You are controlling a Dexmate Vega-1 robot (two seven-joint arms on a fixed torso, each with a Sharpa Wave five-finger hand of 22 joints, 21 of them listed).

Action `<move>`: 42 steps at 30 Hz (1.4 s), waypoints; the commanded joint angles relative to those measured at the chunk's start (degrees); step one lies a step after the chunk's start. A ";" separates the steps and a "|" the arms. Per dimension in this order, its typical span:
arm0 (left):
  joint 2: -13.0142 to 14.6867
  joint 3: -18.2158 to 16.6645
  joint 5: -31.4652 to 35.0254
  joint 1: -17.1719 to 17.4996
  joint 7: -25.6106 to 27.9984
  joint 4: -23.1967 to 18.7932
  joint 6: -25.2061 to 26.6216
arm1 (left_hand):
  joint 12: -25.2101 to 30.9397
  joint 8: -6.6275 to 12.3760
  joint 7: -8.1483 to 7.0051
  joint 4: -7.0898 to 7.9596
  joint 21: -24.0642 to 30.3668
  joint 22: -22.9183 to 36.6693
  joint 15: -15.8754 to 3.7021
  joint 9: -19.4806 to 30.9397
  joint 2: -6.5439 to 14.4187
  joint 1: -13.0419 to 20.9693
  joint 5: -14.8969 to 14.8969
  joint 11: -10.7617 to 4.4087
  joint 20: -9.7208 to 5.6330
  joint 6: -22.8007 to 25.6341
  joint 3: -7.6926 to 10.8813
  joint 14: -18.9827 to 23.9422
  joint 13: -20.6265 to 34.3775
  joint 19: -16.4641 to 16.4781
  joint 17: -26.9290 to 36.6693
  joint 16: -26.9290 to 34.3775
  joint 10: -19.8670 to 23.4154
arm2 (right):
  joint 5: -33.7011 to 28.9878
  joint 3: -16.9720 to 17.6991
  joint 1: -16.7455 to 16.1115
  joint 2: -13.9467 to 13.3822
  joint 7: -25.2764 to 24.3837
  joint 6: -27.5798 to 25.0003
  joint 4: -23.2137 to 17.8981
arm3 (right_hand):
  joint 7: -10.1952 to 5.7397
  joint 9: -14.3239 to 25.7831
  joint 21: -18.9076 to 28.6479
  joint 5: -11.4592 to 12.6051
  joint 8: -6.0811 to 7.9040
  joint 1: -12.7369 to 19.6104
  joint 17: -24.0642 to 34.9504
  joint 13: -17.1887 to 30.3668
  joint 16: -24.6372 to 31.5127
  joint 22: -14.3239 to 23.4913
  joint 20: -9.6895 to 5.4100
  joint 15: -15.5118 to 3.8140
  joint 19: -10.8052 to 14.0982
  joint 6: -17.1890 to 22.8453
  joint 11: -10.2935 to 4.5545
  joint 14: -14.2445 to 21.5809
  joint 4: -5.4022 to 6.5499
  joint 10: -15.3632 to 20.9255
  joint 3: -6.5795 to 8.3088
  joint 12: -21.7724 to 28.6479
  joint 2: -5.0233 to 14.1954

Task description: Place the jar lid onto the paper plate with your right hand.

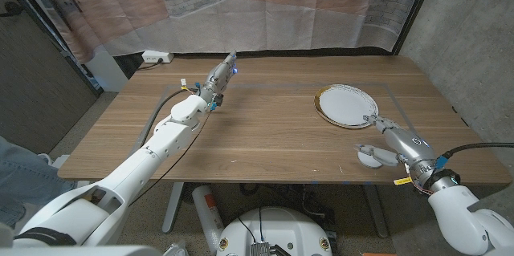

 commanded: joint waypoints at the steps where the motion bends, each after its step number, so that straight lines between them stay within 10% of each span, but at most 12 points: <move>1: -0.01 -0.21 -0.22 0.28 0.24 -0.13 -0.10 | -0.15 -0.06 -0.11 -0.25 -0.22 0.30 0.46 0.20 0.01 0.51 -0.09 0.25 -1.14 -0.12 0.14 -0.25 0.23 -7.18 0.12 -0.04 -0.18 | -2.08 -0.33 -0.70 -1.47 6.04 -5.22 -2.73 | 0.07 0.11 -0.82 0.50 0.12 0.50 0.23 0.33 -0.17 0.26 0.43 0.39 -0.28 -1.68 0.42 -0.78 0.28 -1.75 -0.14 -0.23 -0.68; 42: 0.63 -0.60 -0.55 0.27 -0.09 0.37 0.23 | -0.17 -0.05 -0.06 -0.36 -0.84 0.32 0.30 0.20 0.19 0.60 -0.14 0.33 -1.56 0.16 -0.05 -0.19 0.23 -6.94 0.12 -0.07 -0.09 | -5.74 -7.94 5.27 -7.72 17.47 -20.56 -4.07 | 1.54 0.08 -1.85 1.99 0.12 0.81 0.10 0.26 0.11 0.43 0.33 2.42 1.97 -6.97 1.53 -3.01 0.77 -6.30 -1.27 -0.04 -2.42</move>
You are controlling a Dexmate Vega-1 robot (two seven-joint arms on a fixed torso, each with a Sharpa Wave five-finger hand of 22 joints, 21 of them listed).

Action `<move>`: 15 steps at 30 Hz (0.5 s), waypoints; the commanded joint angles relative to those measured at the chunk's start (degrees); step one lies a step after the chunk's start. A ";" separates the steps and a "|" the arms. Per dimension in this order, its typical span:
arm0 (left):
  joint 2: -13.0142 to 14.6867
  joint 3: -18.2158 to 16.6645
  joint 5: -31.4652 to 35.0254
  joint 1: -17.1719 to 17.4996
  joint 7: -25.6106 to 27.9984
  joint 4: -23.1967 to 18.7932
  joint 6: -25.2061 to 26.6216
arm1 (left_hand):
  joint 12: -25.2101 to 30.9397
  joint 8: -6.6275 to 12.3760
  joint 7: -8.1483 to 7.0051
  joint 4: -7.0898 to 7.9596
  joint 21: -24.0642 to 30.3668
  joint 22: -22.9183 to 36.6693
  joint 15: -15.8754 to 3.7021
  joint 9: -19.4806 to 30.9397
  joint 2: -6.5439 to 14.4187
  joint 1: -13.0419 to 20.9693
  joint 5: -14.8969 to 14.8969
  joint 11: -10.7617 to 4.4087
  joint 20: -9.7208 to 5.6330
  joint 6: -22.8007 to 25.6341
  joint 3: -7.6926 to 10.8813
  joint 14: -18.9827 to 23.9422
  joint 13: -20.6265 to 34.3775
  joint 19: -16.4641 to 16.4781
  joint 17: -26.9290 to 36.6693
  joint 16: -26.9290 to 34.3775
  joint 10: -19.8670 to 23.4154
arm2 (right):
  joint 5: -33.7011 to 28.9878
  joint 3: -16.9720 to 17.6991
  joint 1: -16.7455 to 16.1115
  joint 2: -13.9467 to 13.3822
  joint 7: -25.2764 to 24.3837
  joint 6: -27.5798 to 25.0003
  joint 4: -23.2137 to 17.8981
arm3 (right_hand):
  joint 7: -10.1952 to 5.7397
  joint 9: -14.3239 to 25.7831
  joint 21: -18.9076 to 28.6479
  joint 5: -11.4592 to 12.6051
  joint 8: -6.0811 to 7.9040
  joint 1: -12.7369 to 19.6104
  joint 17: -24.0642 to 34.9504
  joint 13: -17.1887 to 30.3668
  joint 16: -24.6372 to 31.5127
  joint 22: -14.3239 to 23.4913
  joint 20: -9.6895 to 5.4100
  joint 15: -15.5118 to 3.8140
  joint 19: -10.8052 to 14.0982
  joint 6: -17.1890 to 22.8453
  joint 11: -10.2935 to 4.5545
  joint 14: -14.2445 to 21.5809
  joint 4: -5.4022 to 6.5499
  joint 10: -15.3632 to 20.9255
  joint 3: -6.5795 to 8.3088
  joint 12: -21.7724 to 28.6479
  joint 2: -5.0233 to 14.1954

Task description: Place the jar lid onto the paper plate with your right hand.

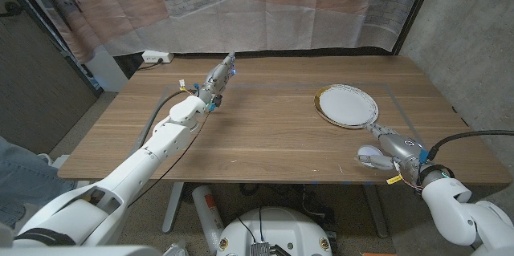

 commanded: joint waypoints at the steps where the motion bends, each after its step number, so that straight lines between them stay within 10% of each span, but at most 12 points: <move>1: 0.43 -0.32 -0.16 0.12 0.28 -0.18 0.45 | -0.16 -0.06 -0.07 -0.23 -0.20 0.33 0.27 0.20 0.20 0.60 -0.15 -0.01 -1.52 0.16 0.08 -0.17 0.22 -6.94 0.12 -0.07 -0.38 | 0.30 -3.38 3.54 -3.01 3.61 -5.56 0.83 | 0.07 0.10 0.07 0.76 0.08 0.55 0.10 0.14 0.36 0.17 0.03 0.41 1.45 -1.52 0.52 -0.11 0.04 -0.95 -0.22 -0.04 -0.61; 15: 0.21 -0.32 -0.30 -0.16 0.16 0.48 0.42 | -0.17 -0.06 -0.15 -0.25 -0.36 0.34 0.25 0.20 0.27 0.63 -0.16 -0.06 -1.44 0.22 0.02 -0.19 0.23 -6.87 0.12 -0.09 -0.35 | 1.92 -6.97 5.93 -7.74 4.86 -12.00 0.74 | 1.12 0.08 0.60 1.53 -0.03 1.19 0.04 0.10 0.50 0.24 0.00 0.69 4.95 -5.30 1.09 -0.17 0.08 -2.88 -0.70 0.00 -1.25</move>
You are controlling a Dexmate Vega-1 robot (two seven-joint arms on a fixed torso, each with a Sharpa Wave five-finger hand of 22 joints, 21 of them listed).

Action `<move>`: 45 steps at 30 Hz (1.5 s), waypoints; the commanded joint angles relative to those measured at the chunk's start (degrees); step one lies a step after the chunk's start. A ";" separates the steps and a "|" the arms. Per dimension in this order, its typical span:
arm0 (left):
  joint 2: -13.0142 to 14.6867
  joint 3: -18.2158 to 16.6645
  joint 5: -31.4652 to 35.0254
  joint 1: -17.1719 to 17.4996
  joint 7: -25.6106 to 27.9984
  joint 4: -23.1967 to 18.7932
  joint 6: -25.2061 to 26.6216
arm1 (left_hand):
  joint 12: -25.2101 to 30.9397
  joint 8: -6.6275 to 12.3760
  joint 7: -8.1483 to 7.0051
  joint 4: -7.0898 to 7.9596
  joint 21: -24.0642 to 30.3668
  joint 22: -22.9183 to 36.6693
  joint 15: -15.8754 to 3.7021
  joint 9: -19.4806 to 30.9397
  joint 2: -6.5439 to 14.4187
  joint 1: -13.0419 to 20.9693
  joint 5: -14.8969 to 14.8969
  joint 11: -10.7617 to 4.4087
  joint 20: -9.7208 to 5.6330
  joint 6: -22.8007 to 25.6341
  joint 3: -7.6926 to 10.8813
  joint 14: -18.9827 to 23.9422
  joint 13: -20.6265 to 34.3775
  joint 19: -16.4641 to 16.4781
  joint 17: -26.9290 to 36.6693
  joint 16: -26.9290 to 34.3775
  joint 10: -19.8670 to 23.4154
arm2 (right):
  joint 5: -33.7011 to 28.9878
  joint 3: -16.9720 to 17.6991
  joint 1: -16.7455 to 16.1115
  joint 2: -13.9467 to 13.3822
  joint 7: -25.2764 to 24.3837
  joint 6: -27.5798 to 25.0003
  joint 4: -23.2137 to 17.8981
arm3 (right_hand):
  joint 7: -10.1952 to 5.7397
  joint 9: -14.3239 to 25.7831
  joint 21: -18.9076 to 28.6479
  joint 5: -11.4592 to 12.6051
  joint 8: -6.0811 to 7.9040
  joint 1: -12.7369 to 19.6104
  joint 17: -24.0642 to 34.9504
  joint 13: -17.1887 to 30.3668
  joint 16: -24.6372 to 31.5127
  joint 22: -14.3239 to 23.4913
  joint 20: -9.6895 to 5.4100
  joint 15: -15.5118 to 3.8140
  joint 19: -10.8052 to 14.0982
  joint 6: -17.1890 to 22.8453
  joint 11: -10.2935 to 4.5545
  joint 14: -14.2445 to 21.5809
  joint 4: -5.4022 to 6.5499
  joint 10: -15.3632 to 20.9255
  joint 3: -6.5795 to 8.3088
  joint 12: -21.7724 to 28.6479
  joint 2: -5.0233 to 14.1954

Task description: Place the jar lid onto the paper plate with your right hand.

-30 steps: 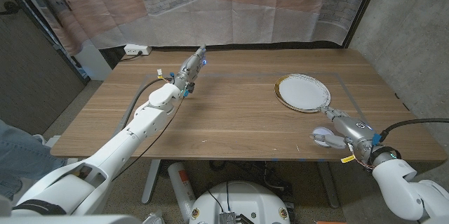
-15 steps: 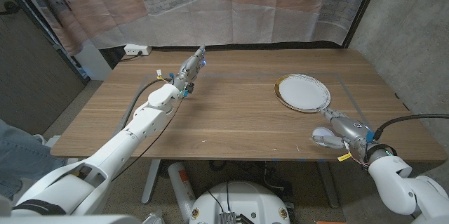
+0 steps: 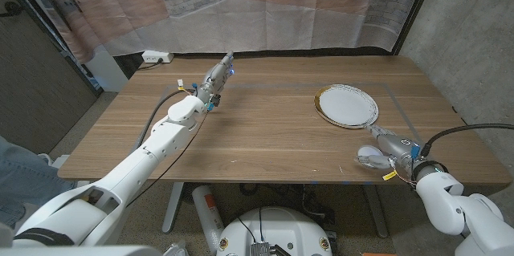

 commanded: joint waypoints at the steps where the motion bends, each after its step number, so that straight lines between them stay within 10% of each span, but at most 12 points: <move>1: -0.22 -0.01 -0.19 -0.17 -0.04 0.58 0.13 | -0.16 -0.06 -0.14 -0.26 -0.38 0.34 0.23 0.20 0.04 0.40 -0.16 -0.01 -1.46 0.24 0.02 -0.21 0.23 -6.85 0.12 -0.10 -0.34 | 1.11 -3.69 2.50 -4.26 1.49 -6.58 -0.02 | 0.34 0.09 0.37 0.44 -0.03 0.55 0.17 0.09 0.22 0.25 0.05 0.75 0.95 -0.86 0.11 -0.19 -0.08 -0.68 -0.42 0.01 -0.60; 45: -0.34 -0.39 -1.13 0.66 -0.70 2.04 -0.61 | -0.21 -0.06 -0.12 -0.31 -1.01 0.38 0.14 0.21 0.24 0.41 -0.23 -0.30 -1.03 0.48 -0.22 0.00 0.23 -6.68 0.13 -0.08 -0.37 | 19.58 -11.22 8.70 -20.36 -5.18 -20.25 -0.75 | -0.04 0.08 0.70 1.76 2.41 1.07 0.38 0.31 1.93 0.26 -0.01 -1.99 8.24 5.33 -1.09 6.83 0.82 6.80 -1.55 3.54 -0.44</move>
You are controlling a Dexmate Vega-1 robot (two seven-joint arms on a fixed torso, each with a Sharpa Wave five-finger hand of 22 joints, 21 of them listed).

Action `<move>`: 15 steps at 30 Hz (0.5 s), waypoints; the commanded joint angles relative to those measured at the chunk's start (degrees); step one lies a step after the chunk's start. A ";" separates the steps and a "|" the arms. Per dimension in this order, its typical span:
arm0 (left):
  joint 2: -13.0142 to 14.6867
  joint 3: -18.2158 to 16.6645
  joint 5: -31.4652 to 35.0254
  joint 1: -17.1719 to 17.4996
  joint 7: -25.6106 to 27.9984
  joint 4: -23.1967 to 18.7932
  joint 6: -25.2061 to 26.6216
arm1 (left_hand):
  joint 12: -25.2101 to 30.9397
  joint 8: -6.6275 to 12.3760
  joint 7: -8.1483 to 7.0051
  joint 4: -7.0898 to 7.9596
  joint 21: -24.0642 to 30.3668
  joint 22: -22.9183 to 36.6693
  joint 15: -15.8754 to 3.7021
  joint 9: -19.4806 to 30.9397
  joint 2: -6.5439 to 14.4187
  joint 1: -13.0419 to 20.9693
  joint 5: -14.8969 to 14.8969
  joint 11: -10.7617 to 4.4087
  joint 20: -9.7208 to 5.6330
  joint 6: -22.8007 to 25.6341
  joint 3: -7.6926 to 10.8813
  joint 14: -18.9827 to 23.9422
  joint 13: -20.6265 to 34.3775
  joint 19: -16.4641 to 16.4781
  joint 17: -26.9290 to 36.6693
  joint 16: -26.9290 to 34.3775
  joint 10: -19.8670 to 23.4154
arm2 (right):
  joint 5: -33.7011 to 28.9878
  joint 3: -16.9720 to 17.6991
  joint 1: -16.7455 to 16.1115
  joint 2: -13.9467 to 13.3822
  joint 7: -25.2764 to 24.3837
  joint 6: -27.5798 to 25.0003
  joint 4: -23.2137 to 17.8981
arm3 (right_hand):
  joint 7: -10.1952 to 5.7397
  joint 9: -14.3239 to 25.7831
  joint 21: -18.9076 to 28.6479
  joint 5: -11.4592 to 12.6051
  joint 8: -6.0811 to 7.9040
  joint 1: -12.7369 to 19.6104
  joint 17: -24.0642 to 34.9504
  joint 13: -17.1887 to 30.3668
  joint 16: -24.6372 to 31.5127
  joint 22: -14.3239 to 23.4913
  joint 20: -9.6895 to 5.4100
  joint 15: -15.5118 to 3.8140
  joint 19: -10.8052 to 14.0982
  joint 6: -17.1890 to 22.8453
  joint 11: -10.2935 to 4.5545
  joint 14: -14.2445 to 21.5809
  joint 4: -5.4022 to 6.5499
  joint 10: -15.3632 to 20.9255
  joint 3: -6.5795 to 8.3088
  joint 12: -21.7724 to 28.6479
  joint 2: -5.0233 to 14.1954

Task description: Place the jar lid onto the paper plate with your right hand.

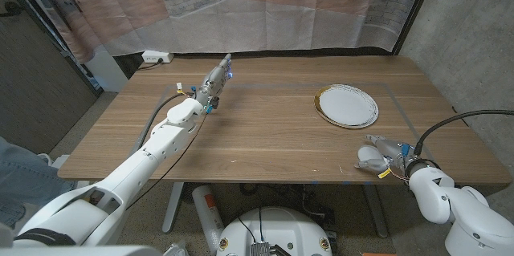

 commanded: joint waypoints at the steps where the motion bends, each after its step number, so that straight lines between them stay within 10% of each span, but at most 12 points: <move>1: 0.23 -0.18 -0.09 0.45 0.08 -0.19 -0.08 | 0.00 -0.06 0.19 -0.07 -0.19 0.09 0.15 0.22 0.24 0.42 0.03 -0.30 -1.02 0.15 0.01 0.02 0.23 -6.69 0.13 -0.08 -0.36 | 6.95 -1.68 1.75 -4.95 -3.39 -3.13 -0.07 | -0.02 0.05 0.29 0.36 0.30 0.50 0.23 0.17 0.46 0.27 -0.11 -0.40 1.16 0.62 -0.39 1.16 -0.04 0.95 -0.19 0.59 0.23; 15: 0.10 0.08 -0.04 0.14 -0.02 0.14 0.34 | 0.02 -0.04 0.16 -0.11 -0.39 0.10 0.19 0.22 0.28 0.43 0.02 -0.26 -1.01 0.30 -0.08 0.03 0.23 -6.57 0.13 -0.10 -0.29 | 14.23 -6.56 6.66 -9.72 -8.09 -5.50 0.71 | -0.49 0.06 0.59 0.51 0.68 1.27 0.32 0.24 0.63 0.27 -0.18 -1.84 3.86 2.53 -0.90 3.38 -0.04 3.24 -0.09 1.36 0.83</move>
